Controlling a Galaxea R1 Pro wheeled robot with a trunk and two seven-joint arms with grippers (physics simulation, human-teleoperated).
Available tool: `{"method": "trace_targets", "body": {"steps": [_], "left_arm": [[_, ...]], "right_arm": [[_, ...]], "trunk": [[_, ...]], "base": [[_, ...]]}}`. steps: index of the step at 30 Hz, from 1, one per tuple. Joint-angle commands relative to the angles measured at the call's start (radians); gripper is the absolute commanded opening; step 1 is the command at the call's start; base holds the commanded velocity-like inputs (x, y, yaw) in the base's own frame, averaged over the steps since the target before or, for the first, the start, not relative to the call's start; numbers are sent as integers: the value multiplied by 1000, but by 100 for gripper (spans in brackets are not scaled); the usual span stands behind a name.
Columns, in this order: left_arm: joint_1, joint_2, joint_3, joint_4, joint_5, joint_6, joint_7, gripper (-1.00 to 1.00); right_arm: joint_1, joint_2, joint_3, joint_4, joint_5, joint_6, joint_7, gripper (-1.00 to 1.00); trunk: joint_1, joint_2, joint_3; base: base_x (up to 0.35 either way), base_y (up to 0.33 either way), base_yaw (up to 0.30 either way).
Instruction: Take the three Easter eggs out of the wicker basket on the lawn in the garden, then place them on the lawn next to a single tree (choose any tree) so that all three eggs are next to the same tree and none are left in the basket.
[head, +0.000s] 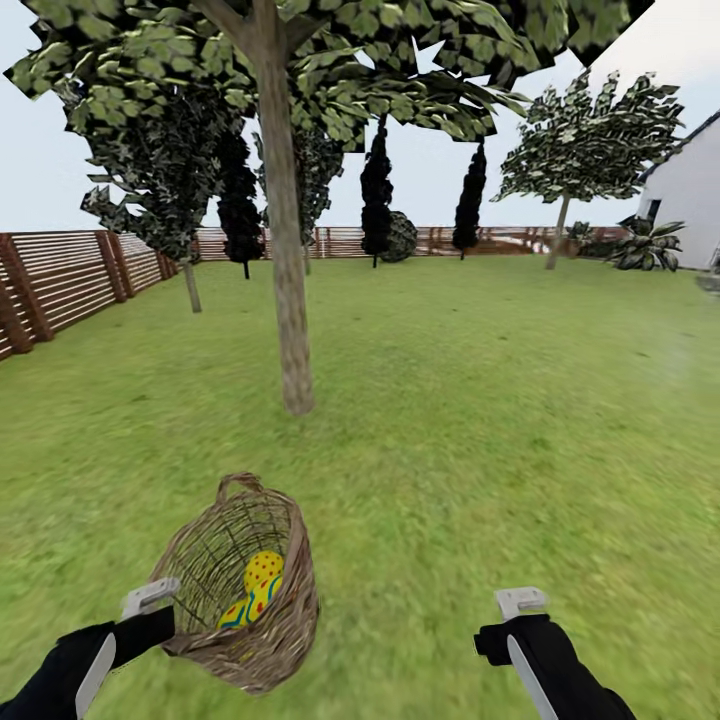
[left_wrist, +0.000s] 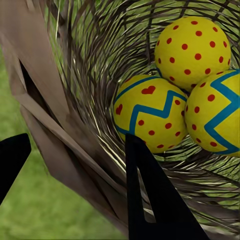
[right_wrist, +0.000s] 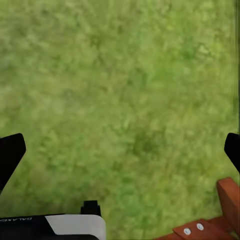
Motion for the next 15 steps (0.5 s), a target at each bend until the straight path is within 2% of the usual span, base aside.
{"method": "trace_targets", "body": {"steps": [1, 15], "left_arm": [[0, 0, 4, -2, 12, 9, -2, -100], [-1, 1, 4, -2, 12, 9, -2, -100]], "right_arm": [[-1, -1, 4, -1, -10, 4, -10, 100], [-1, -7, 1, -1, -15, 4, -10, 100]], "trunk": [[1, -2, -1], [1, -2, 2]], "base": [[335, 0, -296], [335, 0, -298]]}}
